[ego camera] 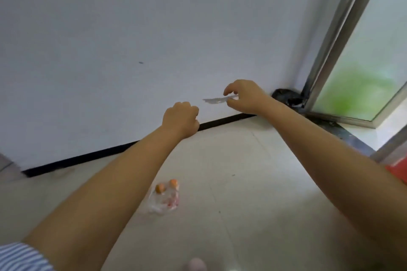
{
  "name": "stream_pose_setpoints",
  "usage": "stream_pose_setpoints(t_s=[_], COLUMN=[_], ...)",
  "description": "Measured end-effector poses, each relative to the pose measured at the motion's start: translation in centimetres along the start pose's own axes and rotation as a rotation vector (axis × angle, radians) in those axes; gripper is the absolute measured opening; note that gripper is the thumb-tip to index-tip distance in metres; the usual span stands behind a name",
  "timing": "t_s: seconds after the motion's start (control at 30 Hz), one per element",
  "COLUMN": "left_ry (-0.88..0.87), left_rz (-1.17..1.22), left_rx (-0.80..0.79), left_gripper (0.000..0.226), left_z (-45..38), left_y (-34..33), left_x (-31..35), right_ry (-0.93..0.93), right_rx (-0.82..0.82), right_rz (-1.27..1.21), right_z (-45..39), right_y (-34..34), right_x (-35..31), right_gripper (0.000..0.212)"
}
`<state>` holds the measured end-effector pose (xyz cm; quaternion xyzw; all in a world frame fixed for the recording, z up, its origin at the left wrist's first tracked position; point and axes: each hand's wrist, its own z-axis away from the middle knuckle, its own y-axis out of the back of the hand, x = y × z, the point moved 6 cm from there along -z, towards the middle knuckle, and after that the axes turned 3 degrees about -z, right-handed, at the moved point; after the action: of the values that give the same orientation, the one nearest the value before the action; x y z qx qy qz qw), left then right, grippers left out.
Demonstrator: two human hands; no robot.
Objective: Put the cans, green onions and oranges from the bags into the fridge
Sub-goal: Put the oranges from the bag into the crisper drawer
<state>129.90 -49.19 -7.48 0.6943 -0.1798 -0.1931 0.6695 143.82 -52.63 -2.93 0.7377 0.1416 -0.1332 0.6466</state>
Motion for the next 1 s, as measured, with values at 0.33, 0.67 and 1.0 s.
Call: stream_pose_setpoints(t_s=[0.33,0.67,1.0], left_ry=[0.037,-0.266,-0.413], left_rz=[0.007,-0.012,-0.065], left_rx=[-0.200,-0.487,-0.707], left_gripper=[0.033,0.034,0.033], left_z=[-9.9,-19.1,-22.6], left_y=[-9.7,-25.3,-47.9], left_x=[-21.9,-34.9,-39.6], right_ry=[-0.094,-0.553,-0.583], right_rx=[-0.249,-0.449,-0.586], right_rz=[-0.132,-0.146,-0.006], right_z=[-19.6,-24.5,-26.1], right_y=[-17.6,-41.3,-65.0], right_x=[-6.6,-4.8,-2.6], right_gripper=[0.032,0.032,0.033])
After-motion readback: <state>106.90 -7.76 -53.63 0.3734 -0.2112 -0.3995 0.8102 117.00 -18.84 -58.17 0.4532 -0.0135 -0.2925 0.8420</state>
